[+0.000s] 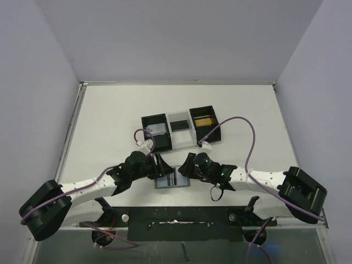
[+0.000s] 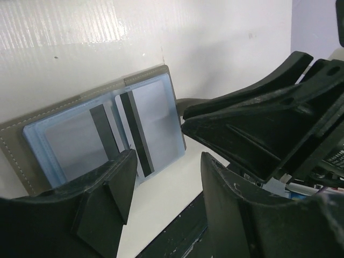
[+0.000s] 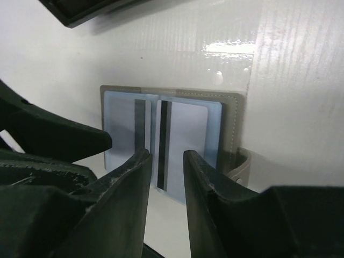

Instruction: Take the credit cards out of the card holder

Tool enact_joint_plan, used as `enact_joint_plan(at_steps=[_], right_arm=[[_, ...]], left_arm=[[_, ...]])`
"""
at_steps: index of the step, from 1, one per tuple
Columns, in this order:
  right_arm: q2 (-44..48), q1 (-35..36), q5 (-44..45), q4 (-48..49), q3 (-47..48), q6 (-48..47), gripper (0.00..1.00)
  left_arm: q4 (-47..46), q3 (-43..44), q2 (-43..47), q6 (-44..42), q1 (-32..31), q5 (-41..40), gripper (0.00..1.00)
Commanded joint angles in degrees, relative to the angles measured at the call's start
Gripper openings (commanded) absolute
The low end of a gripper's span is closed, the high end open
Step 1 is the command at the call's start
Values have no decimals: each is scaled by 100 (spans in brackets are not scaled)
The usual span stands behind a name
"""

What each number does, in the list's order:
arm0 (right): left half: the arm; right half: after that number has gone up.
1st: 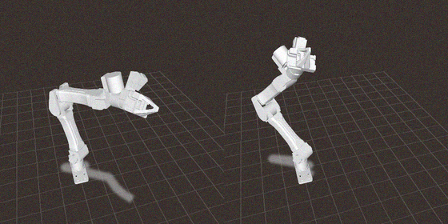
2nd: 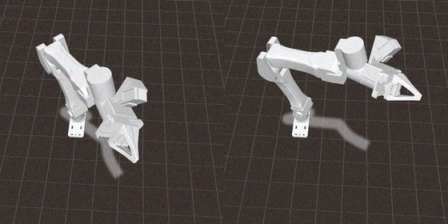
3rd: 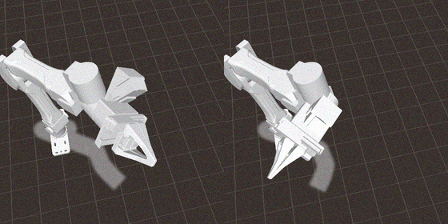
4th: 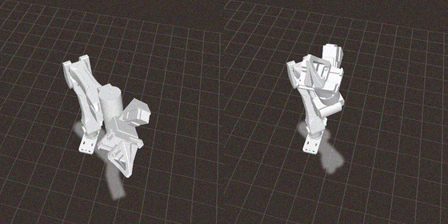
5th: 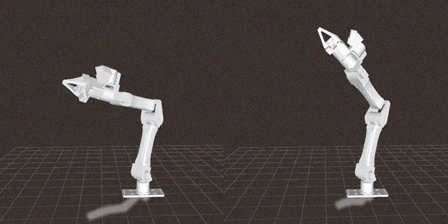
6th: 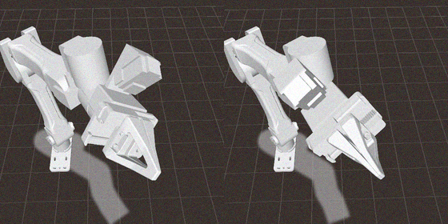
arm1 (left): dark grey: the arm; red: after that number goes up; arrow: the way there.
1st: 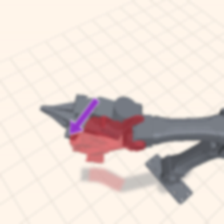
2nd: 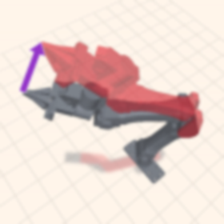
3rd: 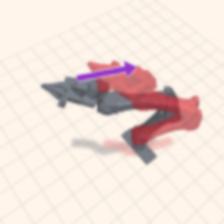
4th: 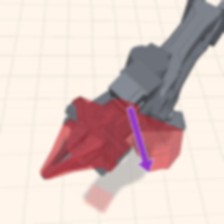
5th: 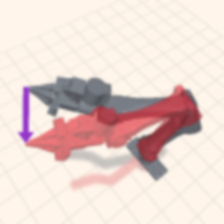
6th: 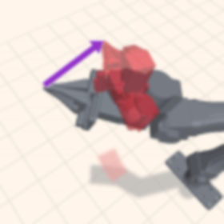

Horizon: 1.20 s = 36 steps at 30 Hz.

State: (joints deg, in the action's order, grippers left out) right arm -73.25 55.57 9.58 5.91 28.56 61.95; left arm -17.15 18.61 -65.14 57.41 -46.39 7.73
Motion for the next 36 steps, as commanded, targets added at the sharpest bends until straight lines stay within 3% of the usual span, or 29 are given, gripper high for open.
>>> enact_joint_plan(at_steps=[1, 9, 14, 17, 25, 36], right_arm=[[-328, -85, 68, -3, -11, 234, 31], [-799, -103, 229, -322, -25, 361, 28], [-973, -94, 192, -364, -20, 406, 27], [-964, -85, 182, -280, -134, 534, 26], [-789, -85, 167, -117, -215, 528, 26], [-103, -106, -242, 580, -294, -645, 32]], left_arm=[[-402, -50, -81, -26, 16, 103, 49], [-737, 251, -792, -199, -27, 529, 40], [-245, 342, -1205, -56, -36, 85, 37], [-465, 235, -1326, 22, -37, 55, 35], [-1199, -44, -1592, 252, -37, 362, 15], [-1333, -83, -1540, 269, -37, 168, 0]])
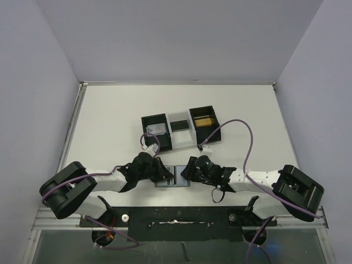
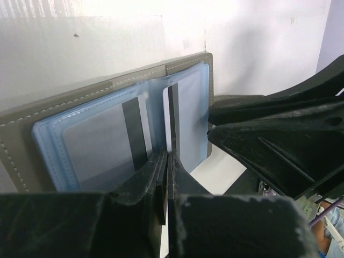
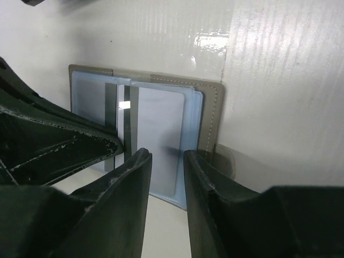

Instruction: Take the credit cards out of the card holder

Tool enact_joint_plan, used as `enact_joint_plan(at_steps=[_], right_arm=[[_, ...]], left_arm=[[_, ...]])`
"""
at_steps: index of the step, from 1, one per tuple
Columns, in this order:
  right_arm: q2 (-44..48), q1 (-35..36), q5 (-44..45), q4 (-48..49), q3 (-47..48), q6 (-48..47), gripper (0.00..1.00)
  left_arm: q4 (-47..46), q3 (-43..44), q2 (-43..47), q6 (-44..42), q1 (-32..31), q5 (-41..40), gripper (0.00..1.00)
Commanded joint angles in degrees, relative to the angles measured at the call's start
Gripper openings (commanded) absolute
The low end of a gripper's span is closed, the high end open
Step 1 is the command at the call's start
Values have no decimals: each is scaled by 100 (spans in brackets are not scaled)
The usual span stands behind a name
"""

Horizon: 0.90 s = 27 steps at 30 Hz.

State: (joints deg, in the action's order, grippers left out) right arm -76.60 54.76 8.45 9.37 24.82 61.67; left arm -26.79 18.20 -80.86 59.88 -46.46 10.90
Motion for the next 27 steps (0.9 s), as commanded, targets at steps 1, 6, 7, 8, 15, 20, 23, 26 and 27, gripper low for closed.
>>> enact_joint_plan(at_steps=[1, 6, 7, 8, 15, 20, 23, 26, 27], right_arm=[[234, -32, -192, 178, 155, -684, 32], [185, -32, -611, 217, 380, -1011, 32], [181, -28, -619, 245, 383, -976, 32], [159, -32, -599, 249, 383, -940, 31], [-267, -93, -44, -629, 581, -406, 29], [-573, -123, -187, -412, 337, -119, 24], [-583, -120, -276, -350, 234, -10, 23], [-546, -122, -308, -399, 164, 20, 23], [-538, -126, -313, -415, 148, 16, 23]], left_arm=[[-346, -67, 61, 4, -30, -156, 0], [-365, -148, 104, -9, -30, -59, 0], [-403, -155, 87, 26, -28, -21, 0], [-462, -170, 73, 57, -30, 4, 0], [-572, -202, 167, 105, -30, 50, 14], [-669, -121, 129, 59, -30, 155, 24], [-729, -130, 150, 85, -30, 149, 18], [-637, -190, 280, 81, -29, 71, 7], [-596, -201, 327, 59, -22, 73, 4]])
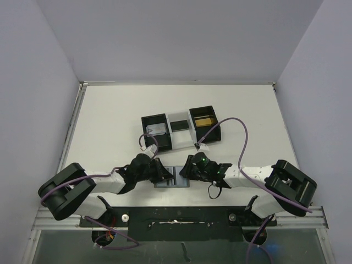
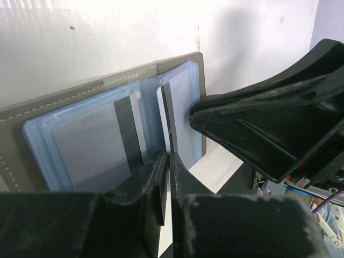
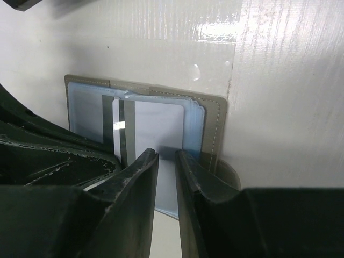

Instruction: Take the credit cards out of the card holder

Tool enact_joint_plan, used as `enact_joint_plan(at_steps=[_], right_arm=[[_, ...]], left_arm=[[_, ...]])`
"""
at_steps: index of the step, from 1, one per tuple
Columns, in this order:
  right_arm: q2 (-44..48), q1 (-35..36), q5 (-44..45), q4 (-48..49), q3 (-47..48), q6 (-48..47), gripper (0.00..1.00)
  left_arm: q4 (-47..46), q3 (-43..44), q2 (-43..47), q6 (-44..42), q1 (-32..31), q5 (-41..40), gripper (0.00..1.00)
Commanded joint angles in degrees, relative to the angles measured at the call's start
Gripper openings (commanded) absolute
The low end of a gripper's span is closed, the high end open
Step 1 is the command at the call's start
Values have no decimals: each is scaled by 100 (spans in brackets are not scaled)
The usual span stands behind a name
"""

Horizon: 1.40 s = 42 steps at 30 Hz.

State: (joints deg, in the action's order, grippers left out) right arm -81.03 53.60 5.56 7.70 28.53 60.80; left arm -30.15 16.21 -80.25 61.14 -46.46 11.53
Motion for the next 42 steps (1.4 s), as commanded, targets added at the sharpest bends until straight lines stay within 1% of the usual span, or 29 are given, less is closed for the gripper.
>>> enact_joint_plan(at_steps=[1, 11, 13, 15, 17, 21, 24, 26, 30, 32, 33, 36, 39, 42], right_arm=[[-65, -16, -47, -251, -232, 87, 23], [62, -18, -170, -274, -147, -42, 24], [100, -26, -150, -259, -134, -33, 24], [86, -30, -136, -299, -81, -18, 24], [39, -36, -82, -464, 9, 32, 24], [40, -34, -38, -499, -11, 160, 23], [83, -39, -20, -459, -94, 210, 22], [96, -52, 0, -501, -102, 201, 22], [216, -71, 30, -646, -103, 86, 23], [275, -107, -330, -409, -86, -479, 22], [256, -136, -559, -467, 21, -754, 21], [203, -132, -531, -1066, 473, -1040, 22], [300, -134, -566, -1073, 600, -1103, 24], [431, -125, -831, -806, 685, -1142, 27]], left_arm=[[-221, -15, 305, -94, -13, 16, 0], [-215, -105, 300, -140, 63, 180, 0], [-438, -162, 247, -64, 66, 252, 9], [-871, -239, 158, 96, 75, 437, 15], [-1262, -283, 31, 218, 93, 597, 16], [-1240, -162, -128, 201, 93, 644, 13], [-1209, -151, -111, 204, 102, 533, 0], [-1136, -155, -52, 203, 102, 494, 0], [-646, -191, 118, 41, 102, 298, 0], [-515, -222, 125, -34, 108, 265, 0], [-420, -208, 121, -90, 118, 297, 0], [-146, -95, 57, -382, 202, 505, 0], [-122, -74, 54, -404, 285, 608, 0], [-247, -172, 179, -295, 286, 522, 0]])
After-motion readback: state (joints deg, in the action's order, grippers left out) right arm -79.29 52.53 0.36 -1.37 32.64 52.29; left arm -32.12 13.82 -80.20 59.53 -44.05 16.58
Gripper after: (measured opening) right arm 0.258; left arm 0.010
